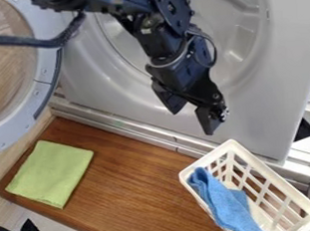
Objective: Move the green cloth from left to right side of table.
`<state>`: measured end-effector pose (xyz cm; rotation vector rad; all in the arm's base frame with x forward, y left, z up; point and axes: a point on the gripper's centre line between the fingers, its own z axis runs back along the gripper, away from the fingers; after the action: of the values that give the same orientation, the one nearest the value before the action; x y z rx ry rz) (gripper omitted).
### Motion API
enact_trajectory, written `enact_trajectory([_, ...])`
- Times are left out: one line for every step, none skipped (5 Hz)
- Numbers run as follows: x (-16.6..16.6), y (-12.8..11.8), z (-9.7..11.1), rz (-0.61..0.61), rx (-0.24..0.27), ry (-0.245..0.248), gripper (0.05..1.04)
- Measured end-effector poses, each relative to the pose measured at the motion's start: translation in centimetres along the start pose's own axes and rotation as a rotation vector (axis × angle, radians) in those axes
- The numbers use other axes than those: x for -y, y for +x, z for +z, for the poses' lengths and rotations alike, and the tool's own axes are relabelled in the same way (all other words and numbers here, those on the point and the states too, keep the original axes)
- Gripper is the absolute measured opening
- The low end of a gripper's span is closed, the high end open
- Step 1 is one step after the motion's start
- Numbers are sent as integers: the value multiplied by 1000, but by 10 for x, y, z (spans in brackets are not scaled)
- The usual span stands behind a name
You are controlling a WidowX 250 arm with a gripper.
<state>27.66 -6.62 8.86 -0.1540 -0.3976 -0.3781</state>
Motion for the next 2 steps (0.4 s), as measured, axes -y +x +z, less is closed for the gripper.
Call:
enact_trajectory([1,-6,-5,4,-23,-7,1001])
enact_trajectory([-14,-20,7,62,-12,10,1001])
